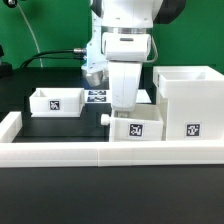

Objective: Assemble drawer

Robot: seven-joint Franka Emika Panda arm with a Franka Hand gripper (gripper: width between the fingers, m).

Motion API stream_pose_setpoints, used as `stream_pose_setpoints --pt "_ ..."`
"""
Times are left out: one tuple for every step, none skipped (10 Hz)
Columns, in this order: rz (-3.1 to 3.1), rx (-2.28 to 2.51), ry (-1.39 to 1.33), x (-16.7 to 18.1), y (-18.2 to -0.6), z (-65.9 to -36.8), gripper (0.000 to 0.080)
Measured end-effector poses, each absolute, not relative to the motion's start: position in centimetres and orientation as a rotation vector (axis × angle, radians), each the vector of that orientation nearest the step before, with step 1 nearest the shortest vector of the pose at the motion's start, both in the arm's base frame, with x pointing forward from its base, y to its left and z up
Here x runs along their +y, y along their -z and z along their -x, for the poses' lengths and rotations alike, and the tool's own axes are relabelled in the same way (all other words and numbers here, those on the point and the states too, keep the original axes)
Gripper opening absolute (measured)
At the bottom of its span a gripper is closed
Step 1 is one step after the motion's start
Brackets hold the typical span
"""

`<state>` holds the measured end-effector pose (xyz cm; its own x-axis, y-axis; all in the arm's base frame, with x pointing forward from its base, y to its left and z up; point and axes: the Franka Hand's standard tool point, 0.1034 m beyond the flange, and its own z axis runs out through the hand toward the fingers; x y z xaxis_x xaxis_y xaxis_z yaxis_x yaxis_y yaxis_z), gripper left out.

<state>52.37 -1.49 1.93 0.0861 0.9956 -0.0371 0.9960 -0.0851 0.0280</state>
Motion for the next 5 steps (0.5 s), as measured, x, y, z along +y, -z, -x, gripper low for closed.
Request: stream_pose_setpoints --pt "-2.292 2.082 0.014 -1.6 -1.9 -52.3 0.0042" --pt "-2.250 2.133 0.009 -2.0 -1.9 -52.3 0.0042" --pt "-2.254 2.146 -0.016 -3.4 -1.9 -52.3 0.0042" --pt "-2.288 2.112 -0.019 -3.4 -1.9 -52.3 0.0042" --pt "-2.285 2.116 -0.019 -3.3 -1.9 -52.3 0.0042"
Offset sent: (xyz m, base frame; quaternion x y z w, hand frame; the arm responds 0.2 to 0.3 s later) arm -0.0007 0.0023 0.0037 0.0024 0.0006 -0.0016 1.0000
